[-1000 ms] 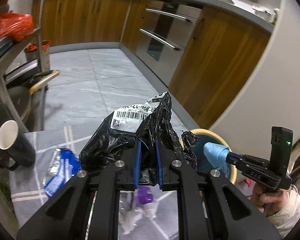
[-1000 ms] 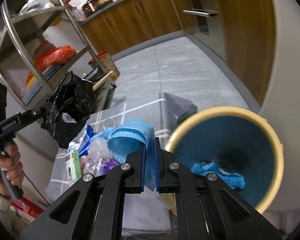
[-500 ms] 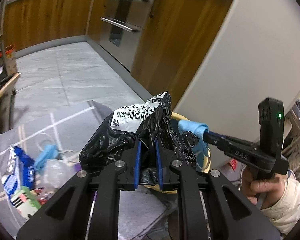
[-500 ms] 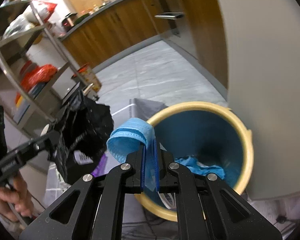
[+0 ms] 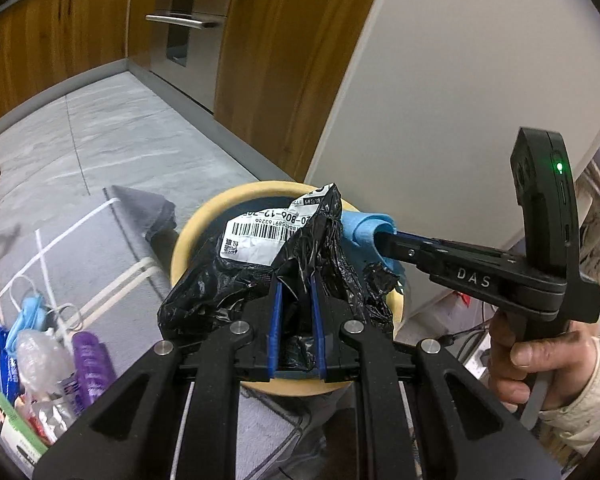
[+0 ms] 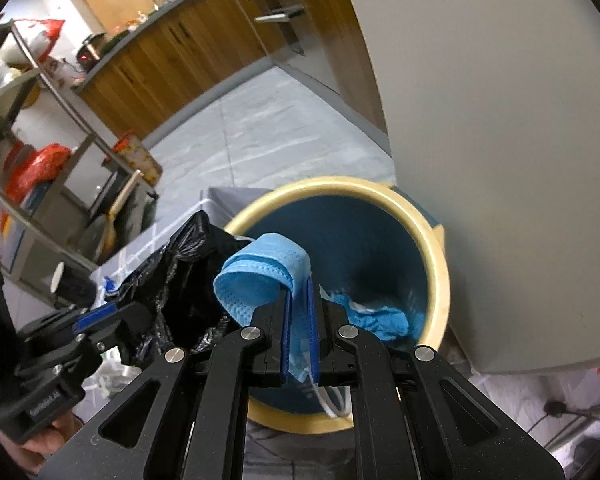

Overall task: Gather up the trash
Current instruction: 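Carry bag and mask over the bin and open both tools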

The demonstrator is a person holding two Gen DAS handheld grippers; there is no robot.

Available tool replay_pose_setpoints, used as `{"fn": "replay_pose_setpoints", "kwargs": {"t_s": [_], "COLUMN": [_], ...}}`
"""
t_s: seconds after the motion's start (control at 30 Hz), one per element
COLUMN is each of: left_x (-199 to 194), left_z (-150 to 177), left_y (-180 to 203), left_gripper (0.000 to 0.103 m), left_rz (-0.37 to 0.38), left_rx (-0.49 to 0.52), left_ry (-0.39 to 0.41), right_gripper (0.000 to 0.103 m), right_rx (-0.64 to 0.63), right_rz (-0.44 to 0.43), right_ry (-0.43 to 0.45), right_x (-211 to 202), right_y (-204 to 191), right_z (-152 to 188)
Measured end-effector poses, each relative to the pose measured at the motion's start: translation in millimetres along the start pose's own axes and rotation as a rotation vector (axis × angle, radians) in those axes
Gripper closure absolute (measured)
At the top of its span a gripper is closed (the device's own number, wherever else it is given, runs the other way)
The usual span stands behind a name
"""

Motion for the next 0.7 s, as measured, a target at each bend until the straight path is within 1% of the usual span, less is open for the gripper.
{"fn": "replay_pose_setpoints", "kwargs": {"t_s": [0.1, 0.27, 0.3, 0.37, 0.43, 0.5, 0.63, 0.7], "left_x": [11, 19, 19, 18, 15, 12, 5, 0], "left_z": [3, 9, 9, 9, 7, 5, -1, -3], "left_y": [-1, -1, -1, 0, -1, -2, -6, -9], "left_gripper": [0.09, 0.088, 0.085, 0.082, 0.075, 0.063, 0.058, 0.052], "left_rz": [-0.004, -0.009, -0.014, -0.014, -0.014, -0.011, -0.01, -0.015], "left_rx": [0.006, 0.023, 0.024, 0.024, 0.021, 0.013, -0.001, -0.007], "left_ry": [-0.017, -0.03, -0.03, -0.03, -0.022, -0.01, 0.011, 0.023], "right_gripper": [0.093, 0.086, 0.085, 0.079, 0.076, 0.073, 0.069, 0.068], "right_rx": [0.008, 0.007, 0.005, 0.002, -0.001, -0.003, 0.003, 0.009], "right_rz": [0.022, 0.031, 0.031, 0.036, 0.038, 0.039, 0.041, 0.038], "right_ry": [-0.034, -0.052, -0.051, -0.049, -0.045, -0.043, -0.034, -0.03], "right_x": [9, 10, 10, 10, 9, 9, 6, 4], "right_y": [4, 8, 9, 9, 9, 9, 10, 10], "right_z": [5, 10, 10, 10, 10, 9, 8, 7]}}
Point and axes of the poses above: each gripper's, at about its wrist camera, not at the fingertips, and x roughly the way its jaws point, y to its right, z to its underside, the point moved 9 cm from there along x, roughly the way its jaws point, and after that the axes turned 2 degrees about y, right-handed, at the moved point
